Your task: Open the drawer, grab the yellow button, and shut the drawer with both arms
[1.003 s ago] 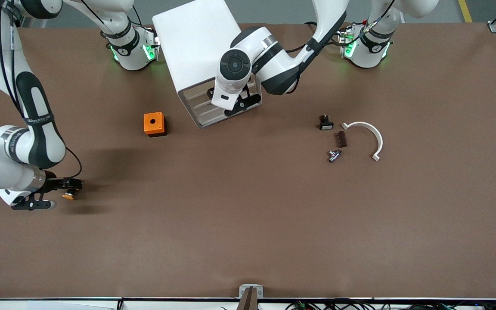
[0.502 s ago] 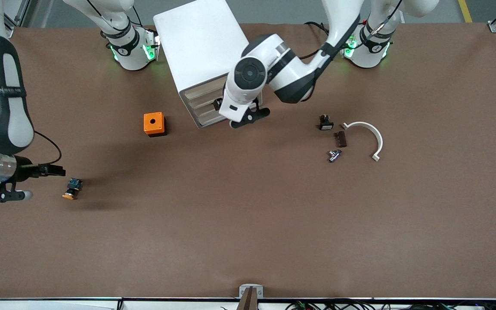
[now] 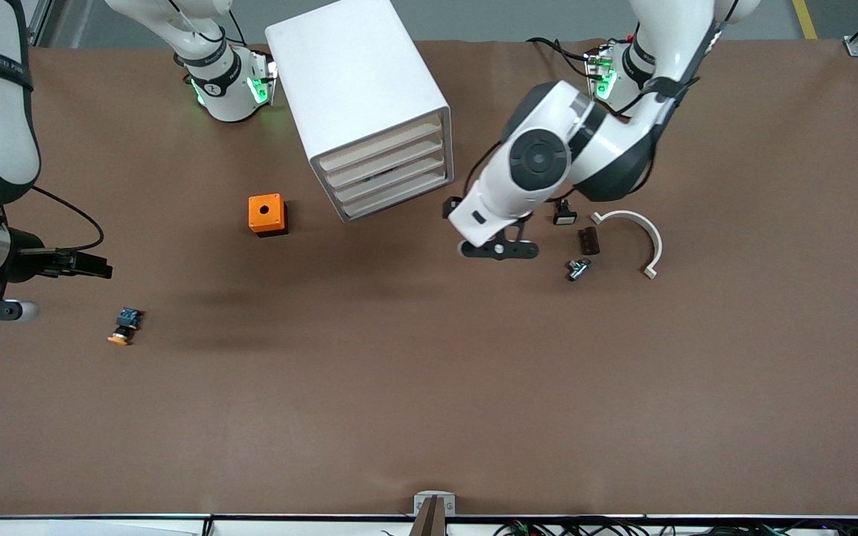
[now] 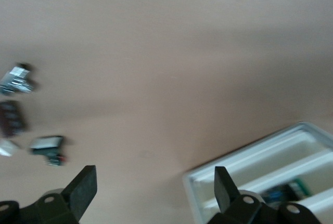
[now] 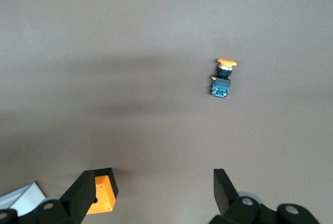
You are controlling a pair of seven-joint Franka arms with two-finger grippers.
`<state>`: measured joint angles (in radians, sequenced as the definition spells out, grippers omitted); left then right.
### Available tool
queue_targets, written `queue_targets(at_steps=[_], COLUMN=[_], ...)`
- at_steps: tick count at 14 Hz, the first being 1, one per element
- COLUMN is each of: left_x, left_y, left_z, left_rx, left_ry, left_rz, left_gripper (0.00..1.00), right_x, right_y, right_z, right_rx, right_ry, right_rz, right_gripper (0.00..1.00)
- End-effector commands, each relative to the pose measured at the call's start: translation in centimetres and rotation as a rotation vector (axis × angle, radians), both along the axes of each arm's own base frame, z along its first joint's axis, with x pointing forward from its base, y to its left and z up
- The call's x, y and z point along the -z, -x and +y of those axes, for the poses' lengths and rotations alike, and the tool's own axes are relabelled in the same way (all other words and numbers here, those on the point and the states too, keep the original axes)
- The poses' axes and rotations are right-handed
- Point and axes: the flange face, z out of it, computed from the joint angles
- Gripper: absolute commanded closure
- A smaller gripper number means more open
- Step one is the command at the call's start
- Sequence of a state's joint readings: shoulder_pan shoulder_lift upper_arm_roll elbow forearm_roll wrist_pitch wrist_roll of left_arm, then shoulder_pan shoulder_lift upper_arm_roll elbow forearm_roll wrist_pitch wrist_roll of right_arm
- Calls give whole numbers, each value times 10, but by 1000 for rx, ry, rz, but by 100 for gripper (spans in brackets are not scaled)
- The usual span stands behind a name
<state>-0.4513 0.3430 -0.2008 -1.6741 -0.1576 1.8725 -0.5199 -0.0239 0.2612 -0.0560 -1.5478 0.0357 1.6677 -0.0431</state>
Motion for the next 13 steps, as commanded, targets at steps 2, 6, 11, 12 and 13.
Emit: queue_targets(at_steps=[2, 6, 11, 12, 13], left_x=[-38, -89, -141, -156, -166], left_y=[-4, -59, -72, -69, -67], left_z=[106, 240, 307, 311, 315], left_rx=[14, 261, 182, 175, 165], left_ry=[-34, 64, 57, 45, 41], left_rz=[-65, -125, -226, -255, -272], left_gripper=[1, 1, 1, 1, 1], right_x=[-44, -84, -99, -106, -110], right_y=[-2, 4, 5, 11, 19], right_z=[1, -6, -7, -3, 0], right_rx=[20, 25, 29, 27, 20], right_ry=[0, 16, 15, 3, 2], right_rz=[3, 5, -25, -15, 19], right_gripper=[0, 0, 0, 0, 0])
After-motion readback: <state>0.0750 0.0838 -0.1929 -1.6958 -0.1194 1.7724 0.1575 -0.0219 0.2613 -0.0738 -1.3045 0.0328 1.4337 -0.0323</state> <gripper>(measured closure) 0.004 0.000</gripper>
